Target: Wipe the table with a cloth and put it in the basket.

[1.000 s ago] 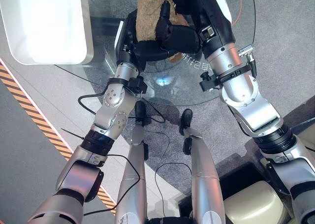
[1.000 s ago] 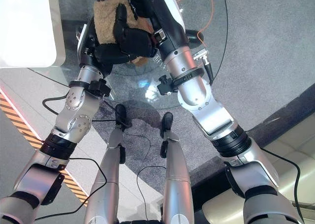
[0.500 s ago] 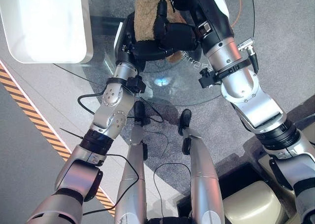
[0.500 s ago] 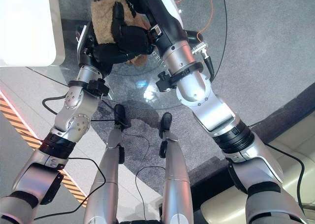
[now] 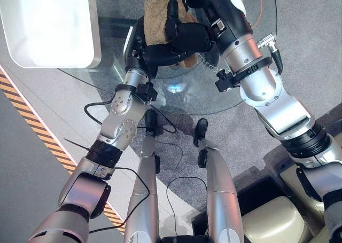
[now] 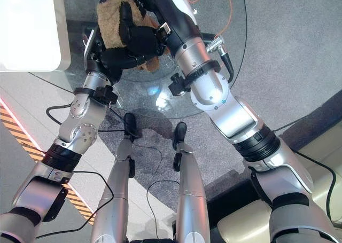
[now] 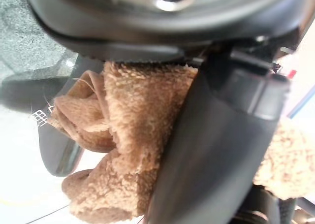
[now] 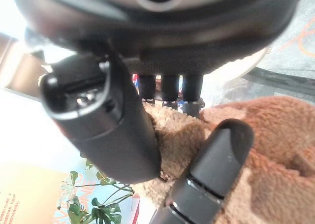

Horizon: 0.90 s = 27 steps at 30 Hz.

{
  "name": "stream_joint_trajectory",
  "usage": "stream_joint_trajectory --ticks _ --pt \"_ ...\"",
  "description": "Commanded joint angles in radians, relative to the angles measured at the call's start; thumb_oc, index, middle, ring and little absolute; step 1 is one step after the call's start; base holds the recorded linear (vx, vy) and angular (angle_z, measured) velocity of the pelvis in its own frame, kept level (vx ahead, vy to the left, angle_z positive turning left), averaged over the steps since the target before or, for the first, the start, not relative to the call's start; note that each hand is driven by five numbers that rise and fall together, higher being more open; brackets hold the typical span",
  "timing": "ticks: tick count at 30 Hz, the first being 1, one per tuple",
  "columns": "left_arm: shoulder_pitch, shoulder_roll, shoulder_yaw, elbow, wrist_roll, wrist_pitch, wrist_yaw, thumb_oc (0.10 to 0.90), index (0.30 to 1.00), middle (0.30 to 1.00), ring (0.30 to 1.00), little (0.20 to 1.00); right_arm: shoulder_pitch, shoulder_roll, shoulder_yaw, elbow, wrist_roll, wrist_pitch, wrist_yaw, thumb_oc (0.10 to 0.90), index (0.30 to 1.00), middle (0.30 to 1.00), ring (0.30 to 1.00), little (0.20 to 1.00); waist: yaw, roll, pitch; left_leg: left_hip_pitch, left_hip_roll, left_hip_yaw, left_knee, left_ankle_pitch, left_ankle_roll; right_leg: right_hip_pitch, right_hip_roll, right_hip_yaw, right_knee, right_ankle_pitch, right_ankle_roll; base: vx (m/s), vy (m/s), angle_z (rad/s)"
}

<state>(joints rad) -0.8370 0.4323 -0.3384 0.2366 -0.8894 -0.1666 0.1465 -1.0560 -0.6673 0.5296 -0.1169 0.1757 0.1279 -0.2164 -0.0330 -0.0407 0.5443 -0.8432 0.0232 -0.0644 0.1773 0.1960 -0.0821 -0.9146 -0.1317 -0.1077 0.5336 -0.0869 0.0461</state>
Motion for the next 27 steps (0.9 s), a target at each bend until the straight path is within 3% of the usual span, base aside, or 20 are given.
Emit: stream_joint_trajectory --ticks 1,27 --pt "-0.088 -0.024 -0.041 -0.144 -0.006 -0.116 -0.142 0.100 0.300 0.300 0.300 0.200 -0.228 -0.027 -0.116 -0.028 -0.063 -0.053 -0.063 0.800 0.900 0.900 0.900 0.900 0.027 -0.036 -0.024 0.026 -0.066 0.075 0.142 -0.153 0.073 0.101 0.094 -0.007 -0.216 0.150 0.022 0.00 0.000 0.00" --pt "-0.075 -0.029 -0.023 -0.134 0.012 -0.134 -0.124 0.100 0.300 0.300 0.300 0.200 -0.208 -0.016 -0.138 -0.025 -0.063 -0.068 -0.071 0.800 0.900 0.900 0.900 0.900 0.027 -0.034 -0.024 0.008 -0.065 0.074 0.169 -0.168 0.074 0.088 0.097 -0.007 -0.194 0.136 0.019 0.00 0.000 0.00"
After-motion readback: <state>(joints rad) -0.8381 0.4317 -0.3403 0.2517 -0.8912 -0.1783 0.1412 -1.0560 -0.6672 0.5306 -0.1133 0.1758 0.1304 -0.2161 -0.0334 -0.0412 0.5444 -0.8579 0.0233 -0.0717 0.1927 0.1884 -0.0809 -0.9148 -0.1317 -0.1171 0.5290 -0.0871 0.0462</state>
